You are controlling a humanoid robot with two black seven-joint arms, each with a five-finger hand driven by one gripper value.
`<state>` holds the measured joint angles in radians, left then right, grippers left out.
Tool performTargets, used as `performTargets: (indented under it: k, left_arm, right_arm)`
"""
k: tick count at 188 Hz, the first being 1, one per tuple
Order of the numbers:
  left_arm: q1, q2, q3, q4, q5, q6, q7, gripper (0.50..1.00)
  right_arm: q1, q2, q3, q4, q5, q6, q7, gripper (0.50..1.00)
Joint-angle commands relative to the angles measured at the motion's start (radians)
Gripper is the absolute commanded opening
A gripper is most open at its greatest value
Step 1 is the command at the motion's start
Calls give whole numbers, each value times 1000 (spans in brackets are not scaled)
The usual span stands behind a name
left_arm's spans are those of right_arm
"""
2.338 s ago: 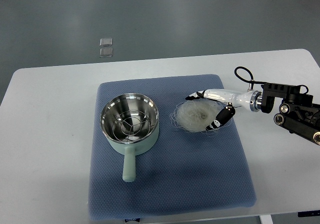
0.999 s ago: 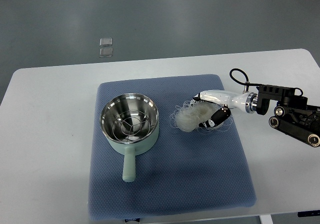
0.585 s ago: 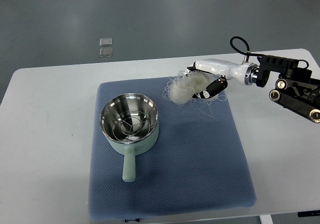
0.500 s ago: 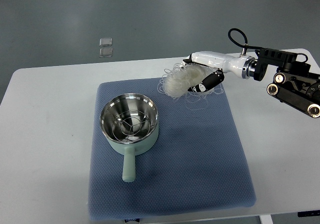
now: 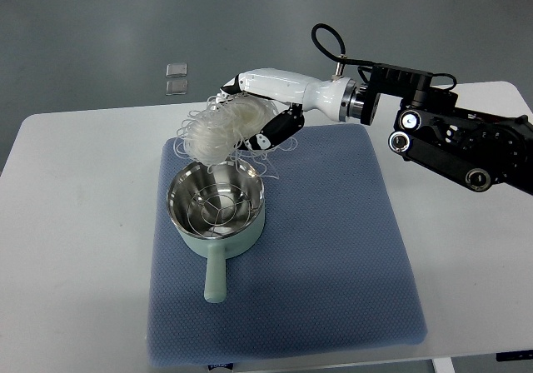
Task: Put vermicelli into pot with right hand
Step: 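Lift the vermicelli with the right hand and carry it over the steel pot, then open the right hand to release the vermicelli into the pot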
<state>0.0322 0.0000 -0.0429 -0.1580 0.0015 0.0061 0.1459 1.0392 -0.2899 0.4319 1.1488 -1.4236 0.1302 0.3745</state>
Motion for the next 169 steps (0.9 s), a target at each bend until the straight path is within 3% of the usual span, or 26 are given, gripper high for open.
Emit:
performTargets:
  k: [1,29,30,31,32,33,34,35,38,42,56,66,169]
  left_arm:
    - [0,0,0,0,0,0,0,1000]
    - [0,0,0,0,0,0,0,1000]
    - [0,0,0,0,0,0,0,1000]
    - [0,0,0,0,0,0,0,1000]
    - [0,0,0,0,0,0,0,1000]
    - [0,0,0,0,0,0,0,1000]
    - [0,0,0,0,0,0,0,1000]
    - [0,0,0,0,0,0,0,1000]
    - [0,0,0,0,0,0,1,1000]
    - [0,0,0,0,0,0,0,1000]
    - [0,0,0,0,0,0,0,1000]
    - [0,0,0,0,0,0,0,1000]
    - [0,0,0,0,0,0,0,1000]
  right_arm:
    - [-4,35,-9,-1,-1,-1,-3,500]
    - [-25,60,-21,-11,-1,-1,-3,511]
    - [-28,63,-21,-12,-1,-1,-3,553]
    - [-28,63,-21,-12,-1,-1,-3,554]
    - [-31,64,-21,-12,-1,-1,-3,598]
    - [-31,64,-21,-12,-1,-1,-3,599]
    - [-34,67,-21,-12,-1,0,-3,641]
    - [-34,67,-21,-12,-1,0,-3,641]
    - [-41,71,-21,-12,-1,0,-3,717]
    - [-45,72,-21,-12,-1,3,-3,776]
    - [-59,78,-32,-14,-5,14,-3,827]
    - [-59,78,-62,-26,-6,15,-5,913]
    - [-27,15,-15,-43,113,42,-3,924]
